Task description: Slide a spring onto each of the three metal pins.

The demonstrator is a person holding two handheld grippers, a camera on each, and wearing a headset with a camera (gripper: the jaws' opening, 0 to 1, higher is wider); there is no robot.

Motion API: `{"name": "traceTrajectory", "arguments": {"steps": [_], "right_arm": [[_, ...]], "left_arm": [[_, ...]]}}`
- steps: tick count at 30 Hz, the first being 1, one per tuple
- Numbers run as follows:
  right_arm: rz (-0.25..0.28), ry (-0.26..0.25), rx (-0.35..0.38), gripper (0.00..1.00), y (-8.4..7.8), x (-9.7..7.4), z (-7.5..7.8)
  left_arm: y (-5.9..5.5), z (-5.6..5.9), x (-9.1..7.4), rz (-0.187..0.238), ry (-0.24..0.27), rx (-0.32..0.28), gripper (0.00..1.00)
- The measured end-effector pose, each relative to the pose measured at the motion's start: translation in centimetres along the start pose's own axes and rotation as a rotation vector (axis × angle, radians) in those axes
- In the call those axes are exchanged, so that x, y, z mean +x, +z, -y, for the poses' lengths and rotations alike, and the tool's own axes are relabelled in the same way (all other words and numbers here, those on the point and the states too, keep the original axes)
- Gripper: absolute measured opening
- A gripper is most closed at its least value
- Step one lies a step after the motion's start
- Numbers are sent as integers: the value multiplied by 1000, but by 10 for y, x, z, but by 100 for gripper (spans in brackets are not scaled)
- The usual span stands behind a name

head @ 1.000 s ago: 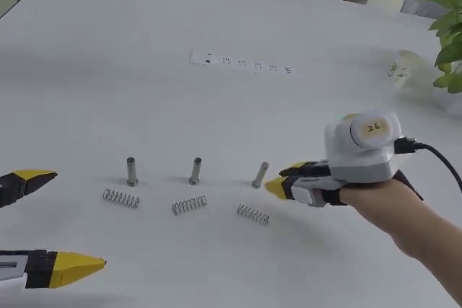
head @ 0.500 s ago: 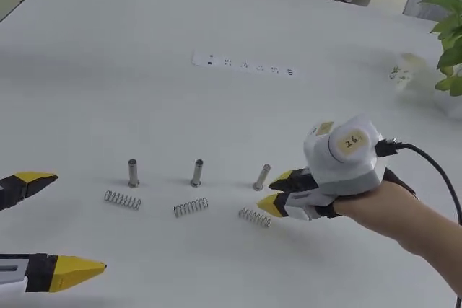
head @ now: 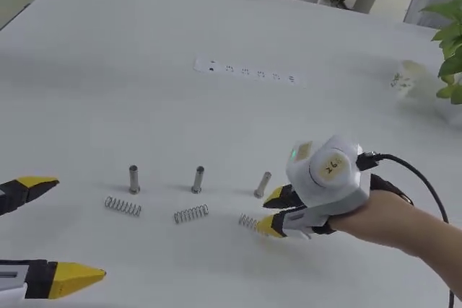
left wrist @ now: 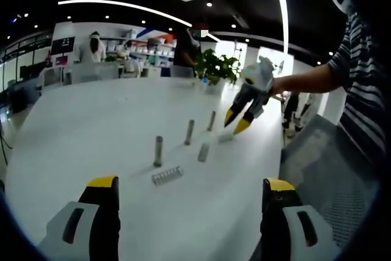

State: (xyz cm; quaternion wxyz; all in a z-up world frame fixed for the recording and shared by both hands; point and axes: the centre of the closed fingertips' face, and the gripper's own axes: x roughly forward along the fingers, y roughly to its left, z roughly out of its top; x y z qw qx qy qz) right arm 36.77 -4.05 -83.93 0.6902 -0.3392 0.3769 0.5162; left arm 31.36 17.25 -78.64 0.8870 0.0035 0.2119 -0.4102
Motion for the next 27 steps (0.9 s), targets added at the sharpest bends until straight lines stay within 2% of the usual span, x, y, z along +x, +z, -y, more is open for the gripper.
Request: {"name": "traceTrajectory", "arguments": {"steps": [5, 14, 24, 27], "right_arm": [[-32, 19, -17, 17, -4, 7, -1], [-76, 45, -3, 12, -14, 16, -2], [-82, 57, -2, 8, -18, 19, -4], [-79, 43, -27, 8, -17, 17, -3]], "left_arm": [[-1, 0, -1, -2, 2, -1, 94], [-5, -2, -5, -6, 12, -9, 94], [-7, 2, -1, -14, -2, -7, 93], [-5, 4, 1, -13, -10, -5, 93]]}}
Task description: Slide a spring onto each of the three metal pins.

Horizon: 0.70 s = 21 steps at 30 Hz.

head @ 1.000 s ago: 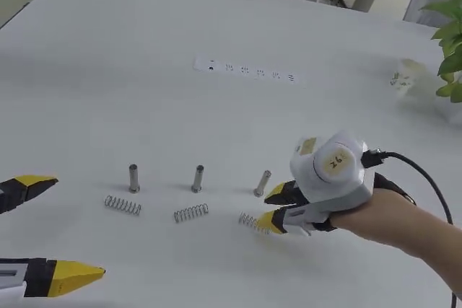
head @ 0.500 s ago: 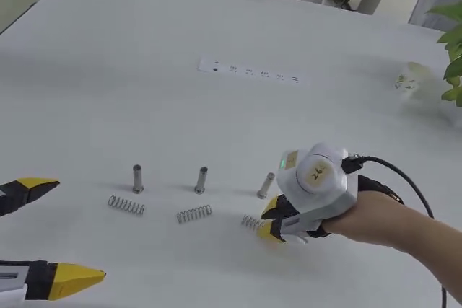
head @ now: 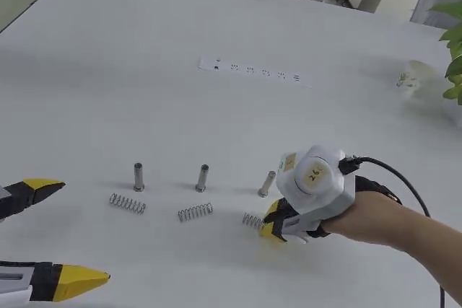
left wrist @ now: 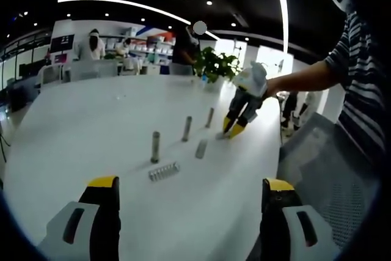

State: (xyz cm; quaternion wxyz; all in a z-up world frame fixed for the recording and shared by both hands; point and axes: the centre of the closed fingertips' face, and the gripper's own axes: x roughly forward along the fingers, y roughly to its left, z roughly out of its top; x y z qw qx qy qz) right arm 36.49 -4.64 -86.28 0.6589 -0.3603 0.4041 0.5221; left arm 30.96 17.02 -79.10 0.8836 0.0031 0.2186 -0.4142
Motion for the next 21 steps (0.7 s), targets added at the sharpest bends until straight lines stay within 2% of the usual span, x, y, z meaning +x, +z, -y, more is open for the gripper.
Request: {"name": "traceTrajectory", "arguments": {"steps": [3, 13, 17, 21], "right_arm": [[26, 10, 3, 8, 7, -7, -4], [55, 11, -54, 8, 22, -22, -15], [65, 12, -79, 8, 27, -26, -20], [72, 14, -101, 8, 31, -29, -24]], "left_arm": [[1, 3, 2, 1, -10, 1, 93], [-1, 19, 14, -10, -72, 12, 90], [-4, 23, 19, -24, -102, 7, 87], [1, 26, 21, -7, -128, -3, 85]]}}
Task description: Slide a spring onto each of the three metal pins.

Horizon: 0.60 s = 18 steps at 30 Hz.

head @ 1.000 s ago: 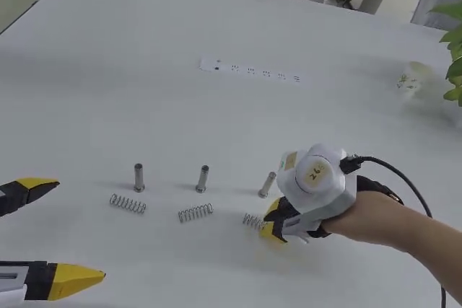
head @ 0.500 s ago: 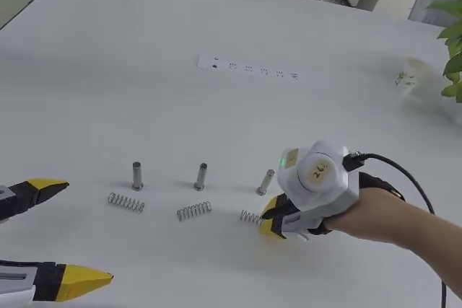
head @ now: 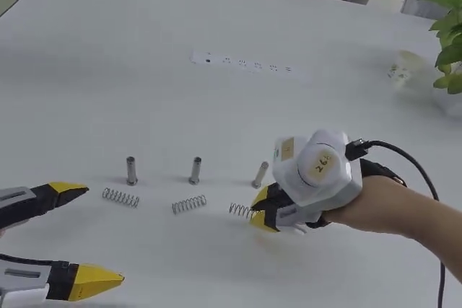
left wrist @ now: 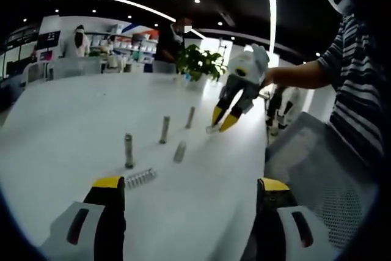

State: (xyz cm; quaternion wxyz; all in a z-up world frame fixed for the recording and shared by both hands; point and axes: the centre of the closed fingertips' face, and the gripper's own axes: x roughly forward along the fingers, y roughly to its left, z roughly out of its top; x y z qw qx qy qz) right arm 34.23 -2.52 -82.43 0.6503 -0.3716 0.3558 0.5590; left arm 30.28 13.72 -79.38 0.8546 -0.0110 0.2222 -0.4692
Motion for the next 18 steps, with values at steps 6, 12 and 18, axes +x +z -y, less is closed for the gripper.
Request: {"name": "traceTrajectory", "arguments": {"steps": [6, 12, 18], "right_arm": [[15, 0, -27, 8, 9, -4, -6], [20, -2, -70, 8, 17, -7, -12], [14, -7, -122, 8, 20, -7, -15]], "left_arm": [[3, 6, 9, -15, -47, 30, 83], [6, 11, 21, -22, -88, 52, 80], [10, 19, 32, -34, -129, 85, 77]]}}
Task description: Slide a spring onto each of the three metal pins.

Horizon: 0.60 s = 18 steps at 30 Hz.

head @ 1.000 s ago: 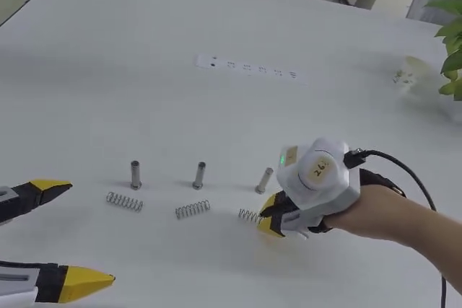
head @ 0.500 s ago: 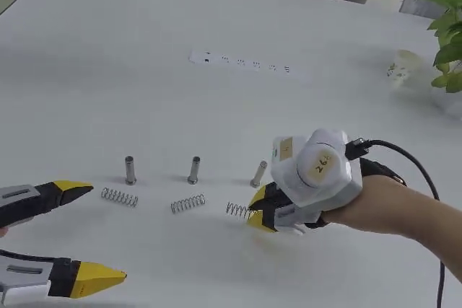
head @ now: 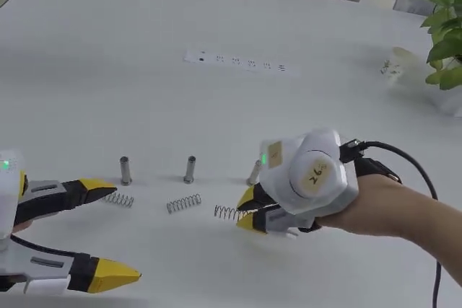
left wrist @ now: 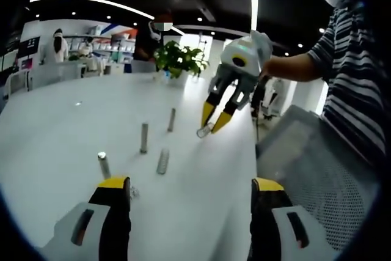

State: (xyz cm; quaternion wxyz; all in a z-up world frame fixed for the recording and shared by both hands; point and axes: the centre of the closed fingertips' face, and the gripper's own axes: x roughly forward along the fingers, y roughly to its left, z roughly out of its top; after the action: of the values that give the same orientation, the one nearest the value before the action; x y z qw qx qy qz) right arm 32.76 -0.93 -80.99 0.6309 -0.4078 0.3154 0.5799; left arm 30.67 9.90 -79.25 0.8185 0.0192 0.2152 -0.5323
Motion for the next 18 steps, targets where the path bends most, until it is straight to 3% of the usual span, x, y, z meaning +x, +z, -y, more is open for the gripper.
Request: {"name": "traceTrajectory", "arguments": {"steps": [18], "right_arm": [[24, 16, -52, 8, 19, -1, -11]], "left_arm": [[19, 13, 34, 4, -105, 87, 59]]}}
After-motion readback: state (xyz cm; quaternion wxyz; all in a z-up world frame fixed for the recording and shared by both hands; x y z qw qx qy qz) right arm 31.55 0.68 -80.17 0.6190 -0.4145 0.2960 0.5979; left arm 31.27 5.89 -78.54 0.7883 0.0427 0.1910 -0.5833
